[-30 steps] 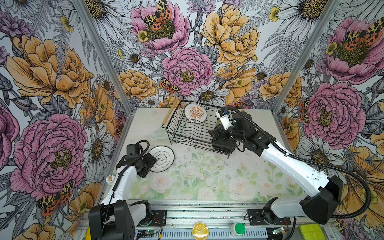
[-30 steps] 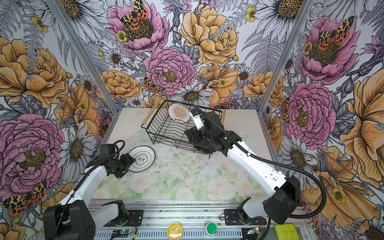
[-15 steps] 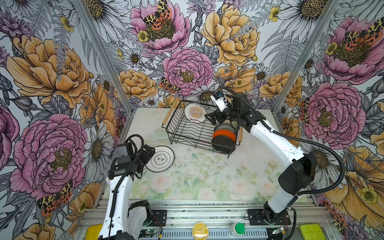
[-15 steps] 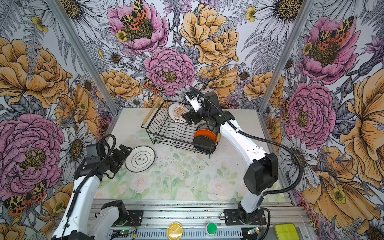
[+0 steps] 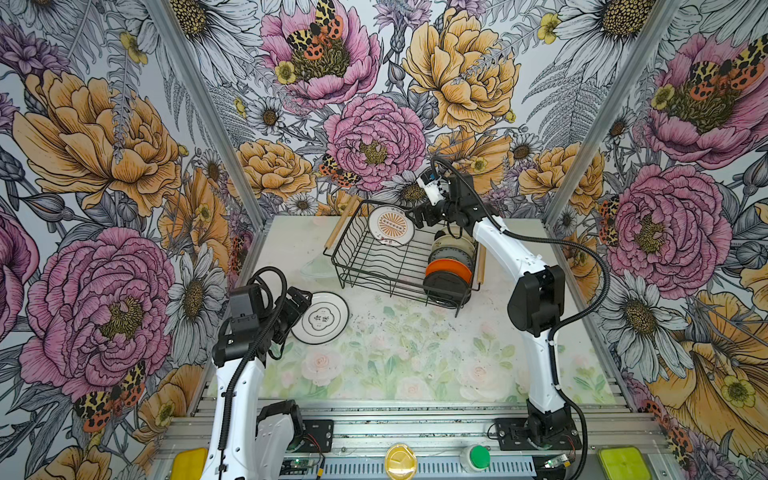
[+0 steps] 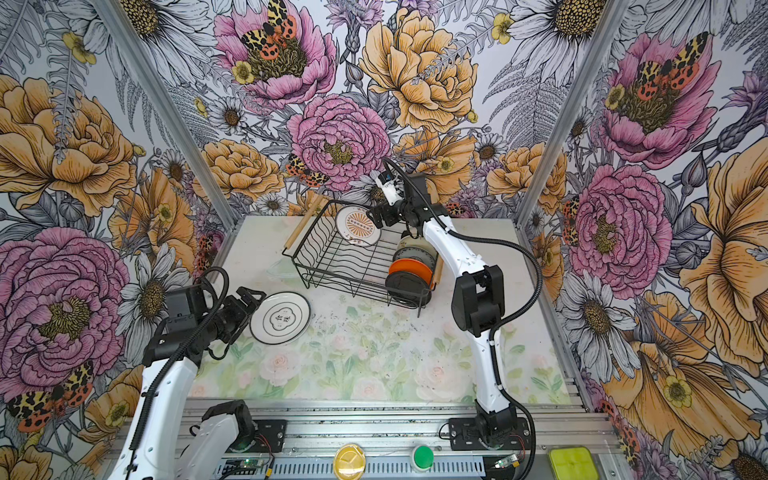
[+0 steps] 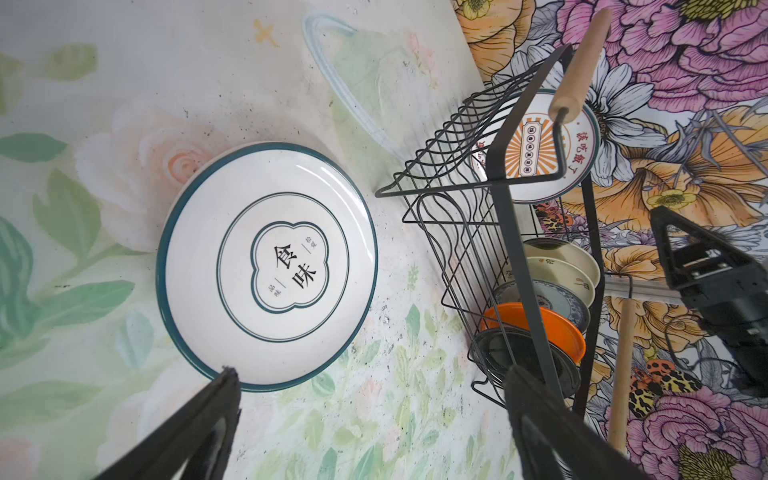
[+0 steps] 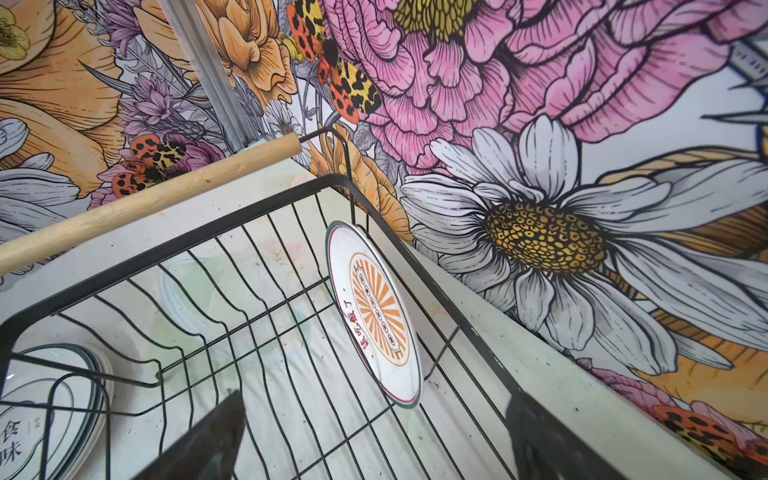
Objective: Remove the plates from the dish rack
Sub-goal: 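Lower the right gripper onto the orange-sunburst plate's rim in the rack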
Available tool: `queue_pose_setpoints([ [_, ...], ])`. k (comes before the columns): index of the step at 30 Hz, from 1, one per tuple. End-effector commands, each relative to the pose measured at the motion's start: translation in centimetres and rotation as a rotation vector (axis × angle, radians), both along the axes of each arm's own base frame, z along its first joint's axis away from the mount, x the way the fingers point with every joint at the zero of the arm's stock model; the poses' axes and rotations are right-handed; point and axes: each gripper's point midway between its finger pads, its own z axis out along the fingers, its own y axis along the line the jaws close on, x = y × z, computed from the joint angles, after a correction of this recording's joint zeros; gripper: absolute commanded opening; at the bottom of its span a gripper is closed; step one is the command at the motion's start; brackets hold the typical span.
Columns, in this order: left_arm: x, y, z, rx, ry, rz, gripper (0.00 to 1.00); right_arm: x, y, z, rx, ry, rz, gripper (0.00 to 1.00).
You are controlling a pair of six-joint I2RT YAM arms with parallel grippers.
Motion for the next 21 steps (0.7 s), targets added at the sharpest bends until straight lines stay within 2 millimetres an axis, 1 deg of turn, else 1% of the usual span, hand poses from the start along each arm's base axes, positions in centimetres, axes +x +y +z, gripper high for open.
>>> queue_pose_setpoints([
  [1,-0.5,-1.0,-0.2,-0.019,-0.005,-0.044,0.99,0.8,0.9,1.1,0.047,-0.018,0.011,0.99],
  [5,-0.6,-1.3,-0.3,-0.020,-0.005,-0.056,0.99,2.0,1.2,-0.4,0.056,0.002,-0.005,0.99],
  [10,-0.7,-1.6,-0.5,-0.023,-0.001,-0.067,0.99,2.8,1.7,-1.7,0.057,0.011,-0.004,0.99],
  [14,-0.6,-1.7,-0.5,-0.022,0.001,-0.074,0.99,3.3,1.8,-3.3,0.047,0.024,-0.008,0.99],
  [21,-0.6,-1.7,-0.8,-0.013,0.011,-0.077,0.99,3.5,2.0,-5.4,0.027,0.051,-0.015,0.92],
])
